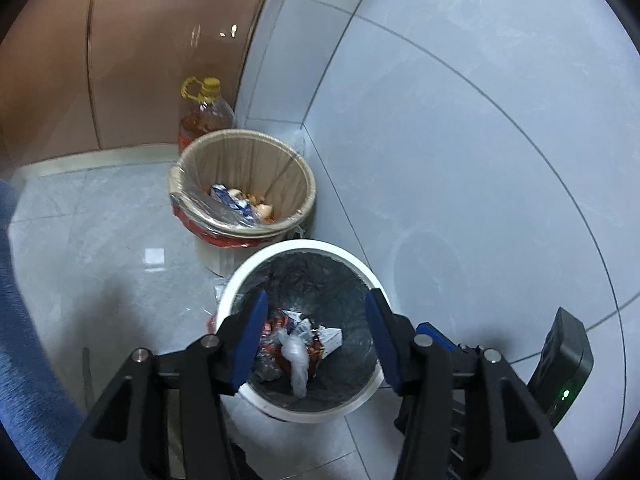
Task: Collect trash
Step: 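Open both grippers over the white bin to release the items, then move both grippers back over the table toward the remaining wrappers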
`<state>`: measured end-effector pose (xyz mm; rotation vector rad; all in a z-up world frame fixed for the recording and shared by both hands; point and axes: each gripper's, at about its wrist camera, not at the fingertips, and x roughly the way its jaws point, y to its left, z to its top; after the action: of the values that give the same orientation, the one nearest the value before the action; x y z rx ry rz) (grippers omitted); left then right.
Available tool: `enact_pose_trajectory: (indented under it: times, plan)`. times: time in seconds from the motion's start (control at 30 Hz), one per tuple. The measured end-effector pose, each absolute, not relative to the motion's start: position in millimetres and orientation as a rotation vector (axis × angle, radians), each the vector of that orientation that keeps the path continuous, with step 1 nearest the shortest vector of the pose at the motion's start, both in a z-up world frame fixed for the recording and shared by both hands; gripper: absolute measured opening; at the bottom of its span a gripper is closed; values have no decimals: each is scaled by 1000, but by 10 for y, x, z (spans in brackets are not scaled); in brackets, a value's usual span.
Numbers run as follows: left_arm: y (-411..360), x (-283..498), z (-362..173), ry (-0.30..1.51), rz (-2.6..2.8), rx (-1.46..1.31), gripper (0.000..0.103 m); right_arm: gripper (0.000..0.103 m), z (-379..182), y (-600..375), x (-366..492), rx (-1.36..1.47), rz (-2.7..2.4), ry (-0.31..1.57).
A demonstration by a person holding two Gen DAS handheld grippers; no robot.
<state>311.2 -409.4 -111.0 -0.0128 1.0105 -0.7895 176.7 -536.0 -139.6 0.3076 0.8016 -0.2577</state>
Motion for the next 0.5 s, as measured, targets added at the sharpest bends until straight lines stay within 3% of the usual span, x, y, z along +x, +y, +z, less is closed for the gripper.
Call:
enact_pose_trajectory:
  times: [0.5]
  plan:
    - [-2470,2378,-325,822,-563,-73,49,51,-528,-4646,1371,292,-105,650]
